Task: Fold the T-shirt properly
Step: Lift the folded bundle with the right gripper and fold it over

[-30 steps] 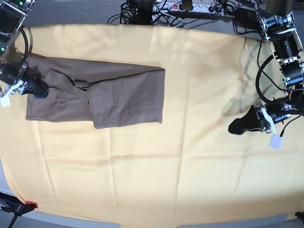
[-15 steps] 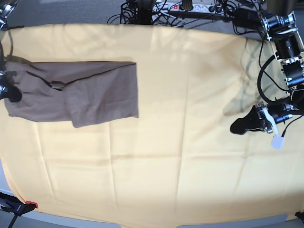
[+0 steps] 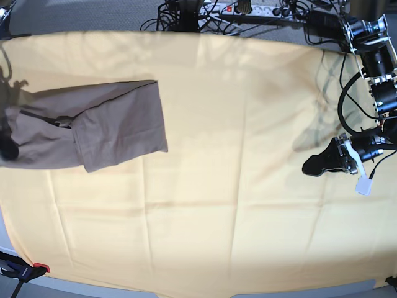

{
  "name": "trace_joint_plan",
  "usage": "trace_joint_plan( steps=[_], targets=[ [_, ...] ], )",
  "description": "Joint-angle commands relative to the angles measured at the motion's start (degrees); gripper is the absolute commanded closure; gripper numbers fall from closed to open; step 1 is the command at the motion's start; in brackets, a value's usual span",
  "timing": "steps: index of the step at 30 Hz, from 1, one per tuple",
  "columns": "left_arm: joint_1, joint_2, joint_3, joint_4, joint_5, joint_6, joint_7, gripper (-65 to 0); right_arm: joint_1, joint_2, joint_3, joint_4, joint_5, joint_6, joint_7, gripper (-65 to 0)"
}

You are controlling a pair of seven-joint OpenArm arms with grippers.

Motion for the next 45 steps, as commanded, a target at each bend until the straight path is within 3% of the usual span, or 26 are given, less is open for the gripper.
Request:
trace_joint_plan(
  steps=[1,12,16,20,22,31,35,36,39,40,45],
  targets=[
    [-1.3,-1.2,-0.2,0.9,-1.4,-0.5,-0.6,0.0,1.0,0.3,0.4,3.5,1.8,-0.1,1.2,0.0],
    [-1.2,-1.1,-0.2,0.9,-1.4,-0.6,-0.6,0.0,-5.4,-14.8,0.2,32.2,4.5,0.5,1.2,0.0],
    [-1.1,-1.1,-0.2,0.9,-1.4,-0.6,-0.6,0.0,-6.0,-18.5,-0.9,34.3,4.5,0.5,1.2,0.0],
    [-1.1,-1.1,-0.2,0.9,-1.4,-0.5,-0.6,0.0,-6.0,-20.6,-7.1,34.1,4.5,0.5,1.2,0.0],
    [-1.1,-1.1,-0.2,0.9,-1.4,-0.5,-0.6,0.0,-5.9,-21.6,-10.6,34.1,0.3,0.5,1.8,0.0],
    [-1.1,-1.1,-0.2,0.9,-1.4,-0.5,-0.6,0.0,-4.8,-23.4,-27.0,30.5,-24.6,0.5,18.1,0.0],
    [-1.1,-1.1,-0.2,0.9,-1.4,-0.5,-0.6,0.0,-2.2,-23.4,-33.9,27.2,-28.4,0.5,18.8,0.0],
    [-1.1,-1.1,-0.2,0.9,-1.4,-0.5,-0.6,0.0,-1.7,-23.4,-35.0,27.2,-28.3,0.5,18.3,-5.1],
    [-1.1,-1.1,-0.2,0.9,-1.4,-0.5,-0.6,0.0,-0.3,-23.4,-36.7,27.4,-27.8,0.5,16.9,-35.5],
    [-1.1,-1.2,-0.2,0.9,-1.4,-0.6,-0.6,0.0,0.2,-23.4,-36.7,27.8,-27.5,0.5,16.6,-41.4],
    [-1.0,-1.1,-0.2,0.9,-1.4,-0.6,-0.6,0.0,1.0,-23.3,-35.4,34.7,-24.0,0.5,15.5,-43.3]
  ],
)
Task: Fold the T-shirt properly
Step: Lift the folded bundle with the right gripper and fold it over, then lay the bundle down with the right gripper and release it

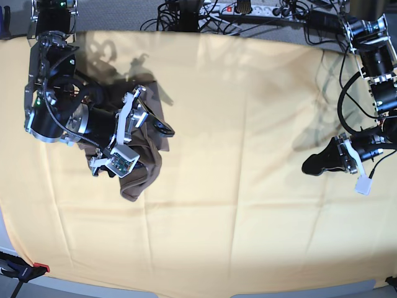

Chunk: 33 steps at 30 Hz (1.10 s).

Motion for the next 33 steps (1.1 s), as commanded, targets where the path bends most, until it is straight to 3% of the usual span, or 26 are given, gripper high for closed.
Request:
trace_joint_plan(
  steps=[1,5,9,16,22,33],
  targets=[
    [-1.1,-1.2,-0.2,0.9,-1.4,-0.3,-0.6,0.0,0.6,0.5,1.0,2.1,1.3,0.1,1.2,-43.3],
    [-1.1,-1.3,-0.2,0.9,-1.4,-0.5,-0.6,0.0,0.0,0.5,3.7,5.0,3.8,0.1,1.1,-43.2],
    [-1.1,-1.3,-0.2,0.9,-1.4,-0.5,-0.6,0.0,-0.3,0.5,2.1,5.0,5.2,0.1,1.0,-43.2],
    [-1.1,-1.3,-0.2,0.9,-1.4,-0.5,-0.6,0.0,-0.3,0.5,1.4,5.0,-6.9,0.1,1.2,-43.3],
    [0.7,-1.3,-0.2,0.9,-1.4,-0.5,-0.6,0.0,-0.6,1.4,1.4,-0.8,-14.4,0.1,7.9,-43.2],
    [0.9,-1.3,-0.2,0.9,-1.4,-0.5,-0.6,0.0,0.9,1.4,1.4,-16.7,-7.6,0.1,9.6,-43.0]
  ],
)
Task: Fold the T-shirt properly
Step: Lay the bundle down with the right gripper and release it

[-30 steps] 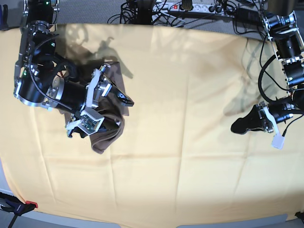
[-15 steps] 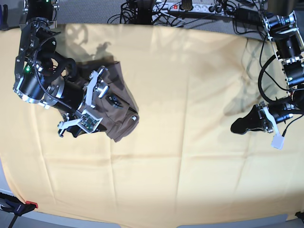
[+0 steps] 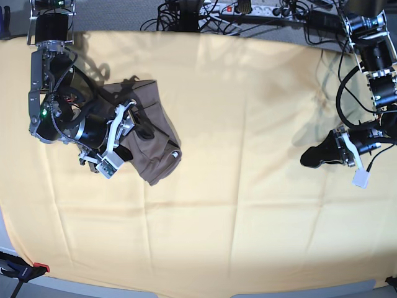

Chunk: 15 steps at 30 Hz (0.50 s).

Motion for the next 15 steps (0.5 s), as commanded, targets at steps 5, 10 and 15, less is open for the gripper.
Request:
trace_joint_plan(
  steps=[5,10,15],
  targets=[
    [-1.2,-1.3,-0.2,0.9,-1.4,-0.3,-0.6,0.0,1.8,0.6,0.4,0.9,4.8,0.1,2.7,-27.1],
    [-1.2,-1.3,-0.2,0.9,-1.4,-0.3,-0.6,0.0,1.8,0.5,0.4,0.9,4.3,0.1,3.0,-0.2],
    [-1.2,-1.3,-0.2,0.9,-1.4,-0.3,-0.6,0.0,1.8,0.5,0.4,0.9,4.3,0.1,3.0,0.0]
  ],
)
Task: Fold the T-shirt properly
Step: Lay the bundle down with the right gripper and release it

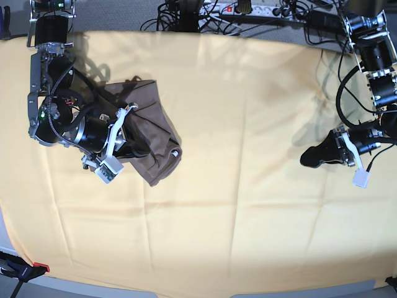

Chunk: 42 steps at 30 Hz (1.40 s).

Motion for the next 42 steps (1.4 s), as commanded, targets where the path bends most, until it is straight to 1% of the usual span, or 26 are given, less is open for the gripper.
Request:
trace_joint_plan(
  steps=[1,6,7,8,10,11,12,15,16,17,20,24,26,27,32,35,37,40,42],
  targets=[
    [-1.2,-1.3,-0.2,0.9,-1.4,-0.3,-0.6,0.0,1.1,0.5,0.4,0.9,1.1,0.1,1.5,0.0],
    [-1.2,-1.3,-0.2,0.9,-1.4,-0.3,-0.6,0.0,1.1,0.5,0.4,0.9,1.0,0.1,1.4,0.0],
    [-1.2,-1.3,-0.2,0.9,-1.4,-0.3,-0.6,0.0,1.1,0.5,0.4,0.9,1.0,0.1,1.3,-5.0],
    [-1.2,-1.3,-0.2,0.9,-1.4,-0.3,-0.6,0.0,1.1,0.5,0.4,0.9,0.7,0.1,1.3,-12.1],
    [-1.2,-1.3,-0.2,0.9,-1.4,-0.3,-0.6,0.0,1.1,0.5,0.4,0.9,-2.3,0.1,1.9,-25.4],
    [-1.2,-1.3,-0.2,0.9,-1.4,-0.3,-0.6,0.0,1.1,0.5,0.4,0.9,-4.4,0.1,2.4,-28.7],
    [-1.2,-1.3,-0.2,0.9,-1.4,-0.3,-0.6,0.0,1.0,0.5,0.4,0.9,-6.6,0.1,3.1,-29.0],
    [-1.2,-1.3,-0.2,0.9,-1.4,-0.3,-0.6,0.0,0.7,0.5,0.4,0.9,-11.8,0.1,6.1,-28.6],
    [-1.2,-1.3,-0.2,0.9,-1.4,-0.3,-0.6,0.0,0.7,0.5,0.4,0.9,-12.7,0.1,7.0,-26.6],
    [-1.2,-1.3,-0.2,0.9,-1.4,-0.3,-0.6,0.0,0.7,0.5,0.4,0.9,-13.5,-0.4,7.9,-21.6],
    [-1.2,-1.3,-0.2,0.9,-1.4,-0.3,-0.6,0.0,0.7,0.5,0.4,0.9,-13.8,-0.9,9.1,0.0],
    [-1.2,-1.3,-0.2,0.9,-1.4,-0.3,-0.6,0.0,0.7,0.5,0.4,0.9,-13.5,-0.9,9.2,0.0],
    [-1.2,-1.3,-0.2,0.9,-1.4,-0.3,-0.6,0.0,0.7,0.5,0.4,0.9,-12.0,-0.7,8.1,0.0],
    [-1.2,-1.3,-0.2,0.9,-1.4,-0.3,-0.6,0.0,0.6,0.5,0.4,1.1,-10.2,0.0,6.8,0.0],
    [-1.2,-1.3,-0.2,0.9,-1.4,-0.3,-0.6,0.0,0.2,0.5,0.4,5.8,2.0,0.1,-3.4,0.0],
    [-1.2,-1.3,-0.2,0.9,-1.4,-0.3,-0.6,0.0,-1.7,0.5,0.4,12.0,6.5,0.1,-8.2,0.0],
    [-1.2,-1.3,-0.2,0.9,-1.4,-0.3,-0.6,0.0,-4.0,0.5,0.4,15.1,8.6,0.1,-9.6,0.0],
    [-1.2,-1.3,-0.2,0.9,-1.4,-0.4,-0.6,0.0,-7.6,0.5,0.3,17.5,11.8,0.1,-9.5,0.0],
    [-1.2,-1.3,-0.2,0.9,-1.4,-0.4,-0.6,0.0,-9.4,0.5,0.3,17.8,12.6,0.1,-9.5,0.0]
  ],
)
